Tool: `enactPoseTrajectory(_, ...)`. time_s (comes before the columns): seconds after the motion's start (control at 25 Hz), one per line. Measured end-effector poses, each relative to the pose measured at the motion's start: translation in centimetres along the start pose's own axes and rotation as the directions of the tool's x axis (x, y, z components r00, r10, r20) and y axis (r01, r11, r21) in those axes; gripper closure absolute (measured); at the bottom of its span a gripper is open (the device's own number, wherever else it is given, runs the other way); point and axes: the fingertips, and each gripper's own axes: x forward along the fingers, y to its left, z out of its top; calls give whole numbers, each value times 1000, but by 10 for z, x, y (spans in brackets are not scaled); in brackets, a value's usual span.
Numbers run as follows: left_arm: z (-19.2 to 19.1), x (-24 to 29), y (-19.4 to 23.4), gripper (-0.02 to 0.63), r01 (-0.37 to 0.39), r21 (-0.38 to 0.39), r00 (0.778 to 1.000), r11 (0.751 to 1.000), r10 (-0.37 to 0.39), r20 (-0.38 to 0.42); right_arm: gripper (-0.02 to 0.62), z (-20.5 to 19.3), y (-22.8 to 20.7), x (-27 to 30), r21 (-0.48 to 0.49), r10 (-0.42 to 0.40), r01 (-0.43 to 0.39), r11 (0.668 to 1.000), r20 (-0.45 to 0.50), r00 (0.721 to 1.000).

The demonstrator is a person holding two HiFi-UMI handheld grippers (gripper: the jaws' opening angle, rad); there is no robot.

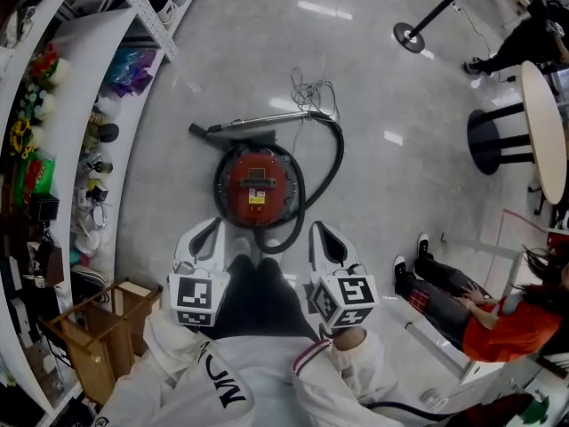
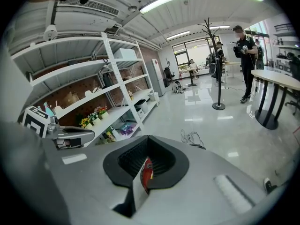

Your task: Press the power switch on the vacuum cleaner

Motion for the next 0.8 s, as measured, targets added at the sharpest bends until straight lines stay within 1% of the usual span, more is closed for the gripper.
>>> enactPoseTrajectory(0.24,-4,1,-4,606,11,-4,1000,1000,-11,-9,595,-13,-5,9,5,-5,5,1000,-28,1000)
enactPoseTrajectory(0.8,-43,9,2,606,-14,-49,998,999,11,-57,595,-76,-15,48,24,14,-11,1000,-126,992)
